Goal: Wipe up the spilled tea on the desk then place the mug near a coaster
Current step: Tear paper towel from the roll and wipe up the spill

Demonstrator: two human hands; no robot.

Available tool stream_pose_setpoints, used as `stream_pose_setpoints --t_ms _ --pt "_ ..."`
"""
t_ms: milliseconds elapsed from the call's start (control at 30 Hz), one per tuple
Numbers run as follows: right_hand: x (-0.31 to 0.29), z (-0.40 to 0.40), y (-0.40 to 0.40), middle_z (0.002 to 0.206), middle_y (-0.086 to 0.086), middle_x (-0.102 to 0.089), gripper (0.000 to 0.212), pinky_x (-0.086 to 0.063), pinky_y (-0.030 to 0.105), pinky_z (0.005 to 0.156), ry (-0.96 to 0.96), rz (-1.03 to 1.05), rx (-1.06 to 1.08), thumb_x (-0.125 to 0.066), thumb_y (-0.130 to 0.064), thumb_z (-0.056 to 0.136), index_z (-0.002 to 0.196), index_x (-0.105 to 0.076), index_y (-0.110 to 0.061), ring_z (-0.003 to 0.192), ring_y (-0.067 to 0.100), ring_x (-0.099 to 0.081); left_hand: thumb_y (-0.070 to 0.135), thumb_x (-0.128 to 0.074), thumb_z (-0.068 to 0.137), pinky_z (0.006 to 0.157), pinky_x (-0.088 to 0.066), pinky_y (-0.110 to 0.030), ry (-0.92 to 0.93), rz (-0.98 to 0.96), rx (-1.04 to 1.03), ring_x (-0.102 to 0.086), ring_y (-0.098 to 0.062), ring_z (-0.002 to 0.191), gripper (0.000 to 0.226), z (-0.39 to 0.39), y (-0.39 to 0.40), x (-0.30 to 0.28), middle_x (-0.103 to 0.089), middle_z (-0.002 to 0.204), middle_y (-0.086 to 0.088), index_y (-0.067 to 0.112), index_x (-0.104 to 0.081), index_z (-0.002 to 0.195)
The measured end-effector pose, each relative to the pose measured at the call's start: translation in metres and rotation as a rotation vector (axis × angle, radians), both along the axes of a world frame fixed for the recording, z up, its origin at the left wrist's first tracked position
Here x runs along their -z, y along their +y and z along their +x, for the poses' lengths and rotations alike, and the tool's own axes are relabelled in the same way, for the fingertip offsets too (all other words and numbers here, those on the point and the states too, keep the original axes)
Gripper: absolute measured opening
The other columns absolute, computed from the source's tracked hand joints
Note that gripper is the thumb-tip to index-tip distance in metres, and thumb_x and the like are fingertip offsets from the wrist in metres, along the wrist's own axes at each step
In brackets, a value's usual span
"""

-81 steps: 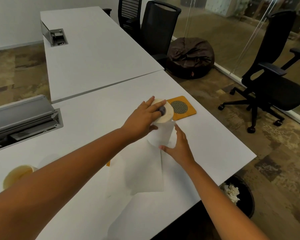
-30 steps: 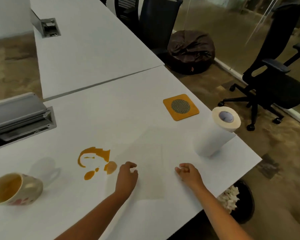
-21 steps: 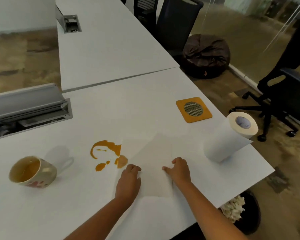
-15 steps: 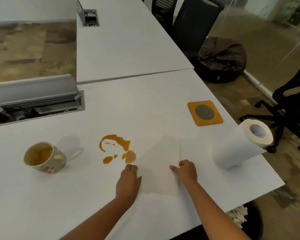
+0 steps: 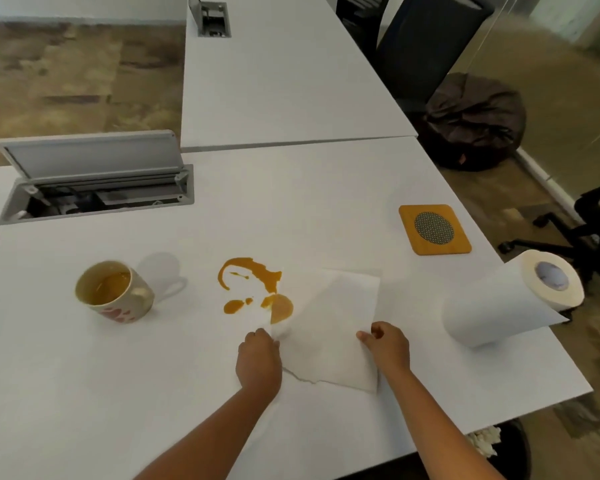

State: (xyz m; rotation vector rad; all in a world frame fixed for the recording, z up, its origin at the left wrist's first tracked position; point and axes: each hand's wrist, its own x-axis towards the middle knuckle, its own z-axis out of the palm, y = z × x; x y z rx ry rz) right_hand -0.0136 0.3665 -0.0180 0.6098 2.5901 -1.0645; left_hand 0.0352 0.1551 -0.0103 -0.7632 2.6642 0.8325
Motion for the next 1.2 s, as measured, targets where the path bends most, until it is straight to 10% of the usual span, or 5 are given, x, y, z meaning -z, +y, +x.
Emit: stream_pose_setpoints --t_ms 700,800,933,1200 --pt "-0.002 -0.072 -0.116 0.059 -0.004 -0.041 0.037 -0.029 0.02 0.048 0.089 -0.073 -0.159 -0.07 -0.021 0.08 0.058 -0.041 -0.014 0.053 0.011 -0.036 0.024 -0.053 0.088 0.066 -0.043 -0.028 0.07 0.027 -0.251 -0.056 -0.019 0.082 0.013 -0.012 -0.105 -0.002 -0.06 0.092 -0.003 0.013 -0.06 0.088" --pt "-0.004 -0.075 -0.13 0.082 0.001 -0.054 0.019 -0.039 0.024 0.063 0.081 -0.102 -0.168 -0.069 -0.017 0.081 0.091 -0.054 -0.012 0.073 0.019 -0.051 0.028 -0.054 0.088 0.065 -0.043 -0.027 0.076 0.024 -0.278 -0.054 -0.017 0.077 0.015 -0.01 -0.114 0.002 -0.06 0.09 -0.003 0.014 -0.059 0.086" --pt "-0.004 -0.076 -0.14 0.125 0.009 -0.046 0.057 -0.047 0.036 0.089 0.201 0.047 -0.281 -0.067 -0.012 0.081 0.13 -0.039 -0.02 0.113 0.026 -0.05 0.042 -0.053 0.086 0.069 -0.044 -0.027 0.112 0.011 -0.284 -0.054 -0.018 0.08 0.029 -0.008 -0.126 0.008 -0.058 0.09 -0.003 0.013 -0.057 0.09" --pt "0.009 -0.069 -0.155 0.157 -0.002 -0.013 0.084 -0.016 0.034 0.118 0.14 0.106 -0.765 -0.064 -0.035 0.083 0.147 -0.01 -0.028 0.144 0.018 -0.014 0.018 -0.049 0.089 0.084 -0.044 -0.038 0.175 -0.247 -0.048 -0.054 -0.03 0.101 0.025 0.017 -0.157 0.029 -0.059 0.114 -0.013 0.007 -0.056 0.11"
